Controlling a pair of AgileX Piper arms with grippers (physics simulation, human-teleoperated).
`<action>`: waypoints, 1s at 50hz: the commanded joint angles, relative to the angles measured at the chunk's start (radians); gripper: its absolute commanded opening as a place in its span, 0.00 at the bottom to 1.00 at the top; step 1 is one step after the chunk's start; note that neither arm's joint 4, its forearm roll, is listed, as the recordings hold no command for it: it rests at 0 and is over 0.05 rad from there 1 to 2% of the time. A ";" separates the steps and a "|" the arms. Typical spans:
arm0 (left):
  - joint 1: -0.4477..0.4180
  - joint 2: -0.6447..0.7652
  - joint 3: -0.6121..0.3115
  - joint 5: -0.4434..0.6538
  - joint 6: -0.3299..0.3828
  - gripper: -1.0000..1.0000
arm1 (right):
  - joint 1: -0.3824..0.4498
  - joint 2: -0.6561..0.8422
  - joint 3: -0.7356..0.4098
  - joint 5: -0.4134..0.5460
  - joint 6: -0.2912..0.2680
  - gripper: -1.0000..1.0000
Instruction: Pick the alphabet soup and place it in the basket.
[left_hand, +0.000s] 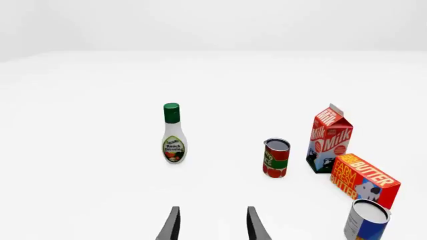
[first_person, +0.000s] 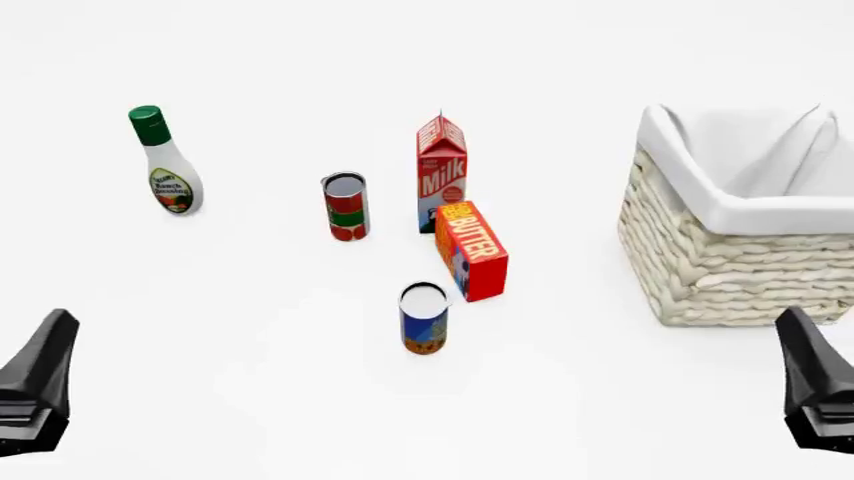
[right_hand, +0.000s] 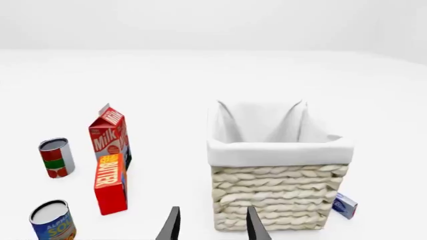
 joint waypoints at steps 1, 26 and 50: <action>0.000 0.005 -0.003 -0.001 0.000 1.00 | 0.010 -0.017 -0.002 0.022 0.003 1.00; 0.000 0.005 -0.003 -0.001 0.000 1.00 | 0.085 -0.015 -0.070 0.065 -0.009 1.00; 0.000 0.005 -0.003 -0.001 0.000 1.00 | 0.260 -0.012 -0.178 0.119 -0.026 1.00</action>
